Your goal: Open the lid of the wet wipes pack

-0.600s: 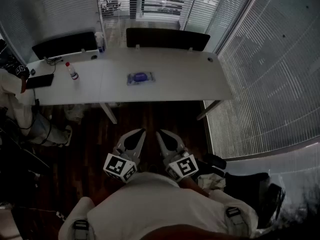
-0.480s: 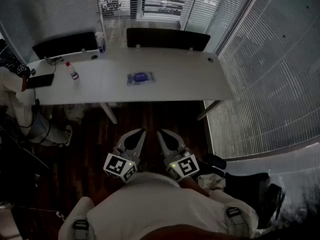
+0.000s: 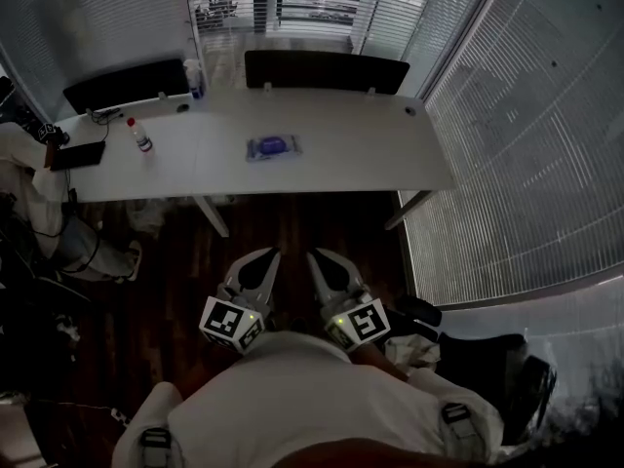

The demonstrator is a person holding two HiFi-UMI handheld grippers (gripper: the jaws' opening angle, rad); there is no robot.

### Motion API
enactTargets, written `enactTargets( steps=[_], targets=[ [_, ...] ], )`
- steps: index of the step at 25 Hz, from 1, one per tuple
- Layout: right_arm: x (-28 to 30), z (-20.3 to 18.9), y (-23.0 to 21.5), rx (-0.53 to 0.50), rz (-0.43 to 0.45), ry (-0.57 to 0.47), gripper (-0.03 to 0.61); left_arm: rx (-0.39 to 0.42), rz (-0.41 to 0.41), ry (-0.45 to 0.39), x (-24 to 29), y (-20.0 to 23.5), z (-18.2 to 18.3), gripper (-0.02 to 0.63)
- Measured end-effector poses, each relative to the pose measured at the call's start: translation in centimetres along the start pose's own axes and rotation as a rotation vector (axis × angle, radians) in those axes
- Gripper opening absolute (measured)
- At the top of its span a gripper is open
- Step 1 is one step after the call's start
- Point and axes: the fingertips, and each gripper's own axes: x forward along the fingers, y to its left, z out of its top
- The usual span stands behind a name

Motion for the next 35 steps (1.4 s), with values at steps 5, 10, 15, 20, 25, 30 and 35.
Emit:
enactTargets(
  steps=[5,10,15,20,25,30,35],
  targets=[
    [-1.3,0.9,-1.4,0.087,-0.031,-0.046,0.000,0.002,-0.002,0.010,0.6,-1.1,-0.6,0.003],
    [-2.8,1.0,-2.7,0.093,-0.035,-0.059,0.000,0.003,-0.010,0.022,1.8,-3.0,-1.3,0.003],
    [-4.1,1.3,-4.0,0.093,-0.027,-0.066,0.000,0.000,-0.013,0.033,3.1,-4.5,-1.7,0.003],
    [-4.8,1.1,-4.7,0.086,-0.015,-0.067,0.000,0.008,-0.007,0.034,3.6,-5.2,-2.2,0.003],
    [-4.5,1.0,-5.1,0.090,-0.005,-0.067,0.000,0.009,0.013,0.044,4.0,-4.9,-1.9,0.003],
    [-2.9,1.5,-5.3,0.098,0.013,-0.067,0.000,0.013,0.010,0.037,5.6,-3.0,-2.2,0.003],
    [0.3,0.2,-7.6,0.092,-0.012,-0.041,0.000,-0.003,0.007,0.027,8.2,0.3,-2.4,0.003]
  ],
)
